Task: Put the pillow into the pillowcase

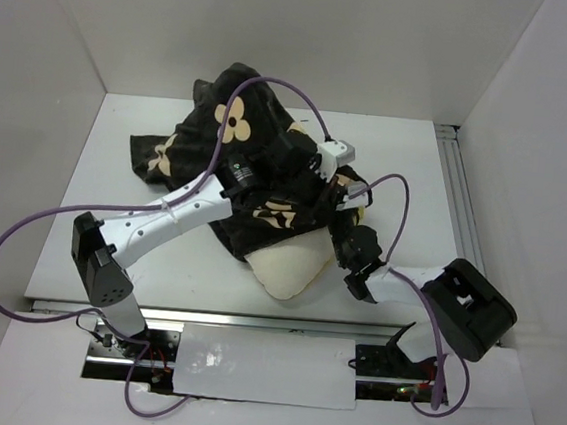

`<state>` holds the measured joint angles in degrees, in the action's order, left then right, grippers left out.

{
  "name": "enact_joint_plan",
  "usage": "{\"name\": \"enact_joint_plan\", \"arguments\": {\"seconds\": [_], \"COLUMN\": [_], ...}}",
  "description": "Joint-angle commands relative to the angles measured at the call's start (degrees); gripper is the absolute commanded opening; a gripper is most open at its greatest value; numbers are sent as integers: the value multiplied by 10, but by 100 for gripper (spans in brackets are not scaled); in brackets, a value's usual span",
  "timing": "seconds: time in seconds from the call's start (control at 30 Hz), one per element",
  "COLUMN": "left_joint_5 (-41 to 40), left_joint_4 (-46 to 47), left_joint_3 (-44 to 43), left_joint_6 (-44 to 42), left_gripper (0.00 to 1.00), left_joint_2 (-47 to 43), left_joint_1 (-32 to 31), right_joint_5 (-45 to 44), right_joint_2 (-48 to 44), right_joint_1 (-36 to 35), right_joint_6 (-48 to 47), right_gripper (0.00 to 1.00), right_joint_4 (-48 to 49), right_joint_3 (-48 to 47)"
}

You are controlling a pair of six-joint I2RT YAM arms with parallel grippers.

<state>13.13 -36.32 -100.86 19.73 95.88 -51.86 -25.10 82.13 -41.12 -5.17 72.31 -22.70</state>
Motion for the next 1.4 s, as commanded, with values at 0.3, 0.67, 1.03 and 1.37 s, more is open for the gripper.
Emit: {"name": "enact_joint_plan", "arguments": {"seconds": [0.3, 0.67, 1.03, 1.37], "left_joint_5": [298, 273, 223, 190], "left_joint_4": [109, 78, 48, 53], "left_joint_3": [-113, -179, -259, -277], "left_joint_6": [78, 87, 106, 88], "left_gripper": [0, 0, 0, 0], "left_joint_2": [102, 153, 279, 331], "left_joint_1": [-43, 33, 195, 209], "right_joint_5": [89, 167, 60, 148], "right_joint_2": [26, -39, -159, -241], "right_joint_1": [14, 34, 71, 104], "right_joint_6": [134, 156, 281, 274], "right_gripper": [0, 34, 86, 100], "right_joint_4": [360, 206, -490, -682], "right_joint_3": [-25, -14, -116, -178]}}
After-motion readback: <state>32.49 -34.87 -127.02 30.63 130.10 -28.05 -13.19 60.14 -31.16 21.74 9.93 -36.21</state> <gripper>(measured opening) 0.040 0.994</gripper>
